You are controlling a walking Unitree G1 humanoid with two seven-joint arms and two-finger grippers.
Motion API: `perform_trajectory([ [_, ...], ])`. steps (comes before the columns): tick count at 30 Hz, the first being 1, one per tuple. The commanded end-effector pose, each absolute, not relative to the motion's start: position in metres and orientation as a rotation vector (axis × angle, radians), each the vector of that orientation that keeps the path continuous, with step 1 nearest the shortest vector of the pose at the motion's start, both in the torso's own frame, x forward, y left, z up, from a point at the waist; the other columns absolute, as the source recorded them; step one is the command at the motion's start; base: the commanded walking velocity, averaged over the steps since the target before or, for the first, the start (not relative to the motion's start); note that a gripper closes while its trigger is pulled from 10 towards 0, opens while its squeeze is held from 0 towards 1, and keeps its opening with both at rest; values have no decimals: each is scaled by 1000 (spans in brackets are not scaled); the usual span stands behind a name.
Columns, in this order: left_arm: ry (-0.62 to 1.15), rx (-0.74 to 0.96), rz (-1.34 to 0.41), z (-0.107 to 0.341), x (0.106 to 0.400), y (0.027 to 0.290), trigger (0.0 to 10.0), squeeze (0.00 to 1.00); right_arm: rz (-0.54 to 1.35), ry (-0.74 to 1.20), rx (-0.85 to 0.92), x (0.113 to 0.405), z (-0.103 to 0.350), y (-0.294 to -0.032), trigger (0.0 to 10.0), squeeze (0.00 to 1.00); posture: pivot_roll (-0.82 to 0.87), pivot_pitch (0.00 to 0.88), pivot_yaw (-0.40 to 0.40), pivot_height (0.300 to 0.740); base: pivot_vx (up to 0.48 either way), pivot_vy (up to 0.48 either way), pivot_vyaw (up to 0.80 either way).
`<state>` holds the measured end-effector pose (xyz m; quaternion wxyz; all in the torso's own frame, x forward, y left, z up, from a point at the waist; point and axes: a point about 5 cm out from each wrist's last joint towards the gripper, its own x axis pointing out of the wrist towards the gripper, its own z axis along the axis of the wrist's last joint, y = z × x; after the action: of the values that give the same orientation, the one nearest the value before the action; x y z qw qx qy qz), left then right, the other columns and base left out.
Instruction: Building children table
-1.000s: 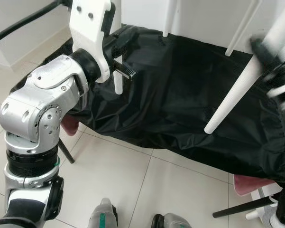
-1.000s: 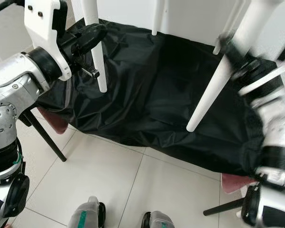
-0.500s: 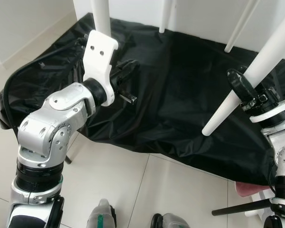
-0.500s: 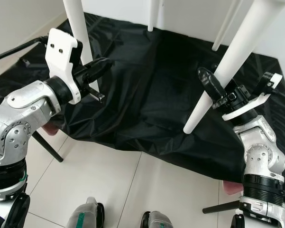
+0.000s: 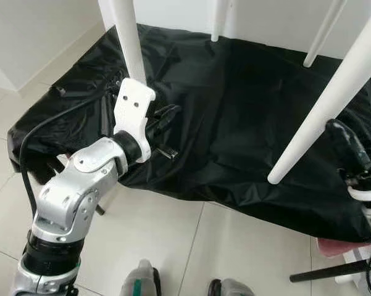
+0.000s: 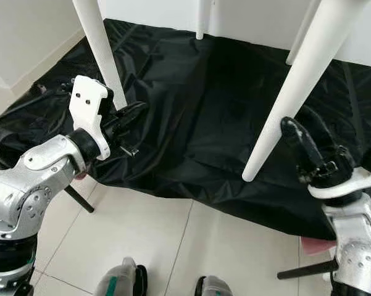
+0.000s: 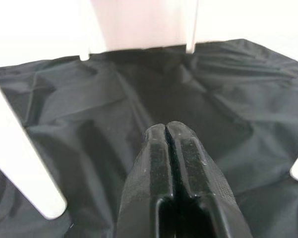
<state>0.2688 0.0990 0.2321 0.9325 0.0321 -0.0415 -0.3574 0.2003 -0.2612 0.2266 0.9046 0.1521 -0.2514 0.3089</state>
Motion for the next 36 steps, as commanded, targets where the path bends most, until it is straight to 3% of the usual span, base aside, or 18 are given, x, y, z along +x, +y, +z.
perform_trajectory([
  [1, -69, 79, -813, 225, 266, 96, 10000, 0, 531, -565, 232, 194, 234, -268, 10000, 0, 16, 91, 78, 740, 0, 0, 0],
  [8, -80, 76, -820, 221, 265, 95, 10000, 0, 506, -579, 245, 180, 235, -263, 10000, 0, 12, 97, 80, 740, 0, 0, 0],
  [17, -94, 124, -911, 202, 249, 93, 10000, 0, 759, -305, 177, 158, 196, -213, 10000, 0, 16, 95, 68, 740, 0, 0, 0],
  [29, -104, 99, -994, 190, 235, 98, 10000, 0, 968, -133, 194, 147, 171, -190, 10000, 0, 28, 80, 68, 740, 0, 0, 0],
  [36, -69, 66, -1129, 175, 222, 97, 10000, 0, 1151, -1, 149, 157, 142, -185, 10000, 0, 64, 103, 29, 740, 0, 0, 0],
])
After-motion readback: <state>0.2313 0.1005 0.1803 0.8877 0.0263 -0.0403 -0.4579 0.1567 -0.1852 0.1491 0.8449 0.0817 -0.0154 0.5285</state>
